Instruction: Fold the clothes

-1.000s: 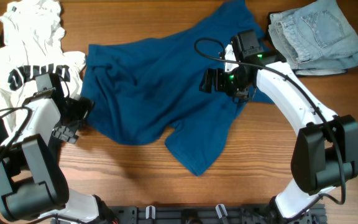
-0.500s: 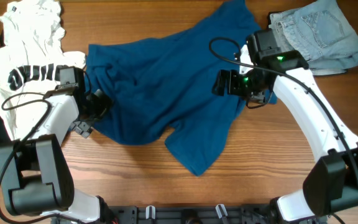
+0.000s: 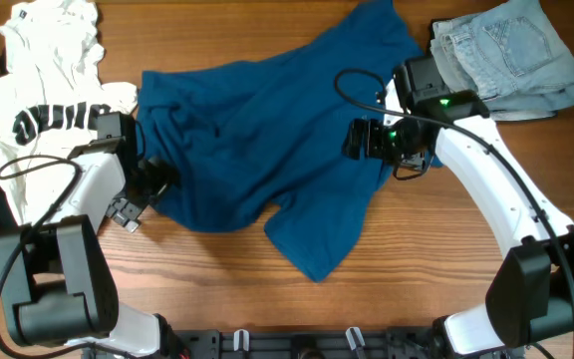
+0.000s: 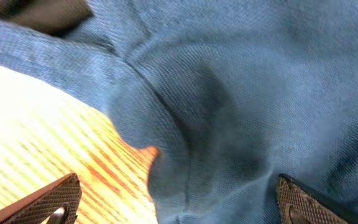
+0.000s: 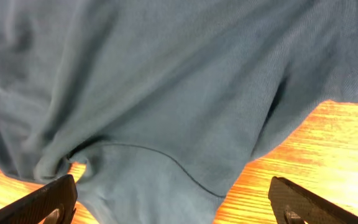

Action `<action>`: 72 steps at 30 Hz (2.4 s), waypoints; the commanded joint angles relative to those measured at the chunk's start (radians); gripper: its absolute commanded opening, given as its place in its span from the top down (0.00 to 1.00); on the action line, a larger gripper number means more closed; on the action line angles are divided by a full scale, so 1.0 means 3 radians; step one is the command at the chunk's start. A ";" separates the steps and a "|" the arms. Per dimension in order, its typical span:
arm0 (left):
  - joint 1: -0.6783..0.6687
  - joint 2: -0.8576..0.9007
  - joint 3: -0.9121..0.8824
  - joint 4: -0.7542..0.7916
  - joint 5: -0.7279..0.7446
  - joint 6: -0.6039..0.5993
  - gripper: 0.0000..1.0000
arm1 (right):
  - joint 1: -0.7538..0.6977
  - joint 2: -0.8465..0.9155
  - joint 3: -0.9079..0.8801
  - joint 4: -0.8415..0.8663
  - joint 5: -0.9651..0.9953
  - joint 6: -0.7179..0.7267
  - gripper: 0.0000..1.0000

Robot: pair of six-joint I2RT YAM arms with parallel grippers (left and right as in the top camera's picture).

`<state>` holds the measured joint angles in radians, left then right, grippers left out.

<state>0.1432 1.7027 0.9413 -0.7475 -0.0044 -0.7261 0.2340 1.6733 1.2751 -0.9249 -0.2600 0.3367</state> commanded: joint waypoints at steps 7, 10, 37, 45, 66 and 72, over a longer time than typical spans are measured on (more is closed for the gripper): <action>0.0070 0.0024 -0.0022 0.0088 -0.0580 -0.0237 0.07 | 0.0018 -0.0027 -0.0088 -0.0081 -0.0010 0.0023 0.00; 0.0118 0.0042 -0.0022 0.0264 -0.0516 -0.0217 0.16 | 0.0069 -0.0027 -0.0088 -0.0136 -0.0032 0.0024 0.01; 0.0118 0.0334 -0.0022 0.0516 -0.0317 -0.0228 0.96 | 0.1127 -0.0028 -0.0607 -0.0360 -0.0172 0.0381 0.11; 0.0118 0.0334 -0.0022 0.0572 -0.0298 -0.0228 0.96 | 0.1502 -0.0028 -0.1148 0.0094 -0.0197 0.0586 0.14; 0.0118 0.0326 -0.0020 0.0538 -0.0248 -0.0225 0.96 | 0.1643 -0.0029 -0.1768 0.0698 0.0251 0.1235 0.91; 0.0118 0.0074 -0.0008 0.0366 -0.0209 -0.0126 0.96 | 0.1259 -0.0170 -0.1509 0.0412 0.0273 0.1141 0.96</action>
<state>0.1772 1.7557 0.9524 -0.5995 -0.1036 -0.7879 0.6888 1.6253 0.7860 -0.7620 -0.2264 0.6991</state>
